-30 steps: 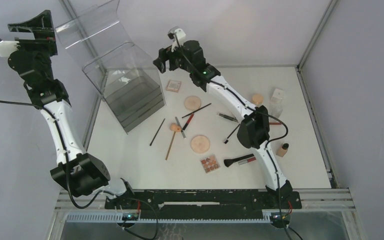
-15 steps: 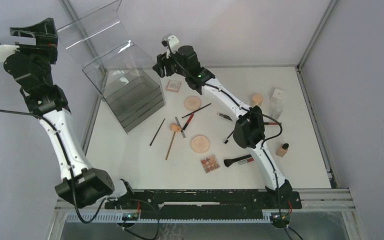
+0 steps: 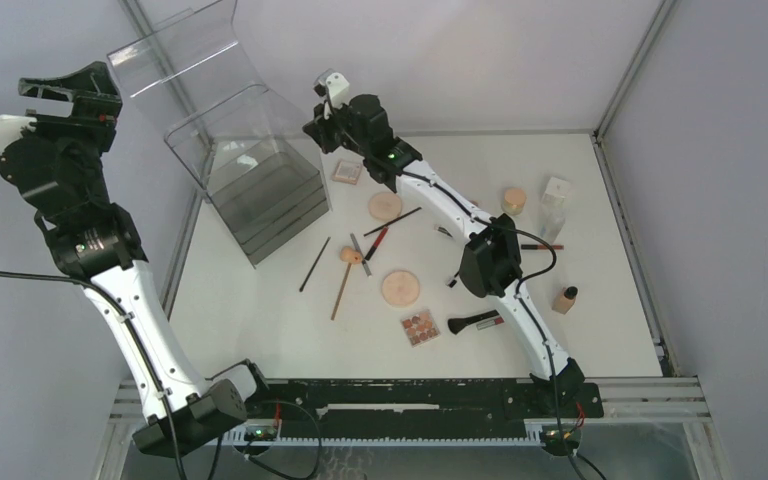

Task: Organize the makeup
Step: Open the storage box at the center of the board.

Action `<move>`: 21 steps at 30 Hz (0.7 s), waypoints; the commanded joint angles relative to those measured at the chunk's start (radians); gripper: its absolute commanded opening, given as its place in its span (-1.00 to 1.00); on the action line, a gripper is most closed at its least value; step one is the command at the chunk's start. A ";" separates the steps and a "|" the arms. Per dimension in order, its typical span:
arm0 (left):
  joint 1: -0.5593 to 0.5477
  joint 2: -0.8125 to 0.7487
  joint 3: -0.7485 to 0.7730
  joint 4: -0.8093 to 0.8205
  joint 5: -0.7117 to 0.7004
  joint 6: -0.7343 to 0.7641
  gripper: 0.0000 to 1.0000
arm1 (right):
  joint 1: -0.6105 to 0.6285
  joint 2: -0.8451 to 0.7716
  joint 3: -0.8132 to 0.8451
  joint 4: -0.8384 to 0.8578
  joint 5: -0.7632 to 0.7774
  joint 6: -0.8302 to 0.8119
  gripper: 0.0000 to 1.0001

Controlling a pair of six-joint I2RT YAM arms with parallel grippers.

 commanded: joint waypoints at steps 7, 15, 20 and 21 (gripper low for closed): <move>-0.002 -0.164 -0.147 -0.060 0.073 0.049 1.00 | 0.008 -0.032 -0.016 0.054 -0.008 -0.035 -1.00; -0.149 -0.209 -0.079 -0.249 -0.002 0.258 1.00 | -0.006 -0.168 -0.078 0.018 -0.107 0.006 0.53; -0.343 -0.226 -0.062 -0.362 -0.105 0.370 1.00 | -0.034 -0.384 -0.334 0.122 -0.157 0.112 0.60; -0.385 -0.229 -0.062 -0.382 -0.132 0.392 1.00 | -0.047 -0.423 -0.382 0.141 -0.174 0.145 0.60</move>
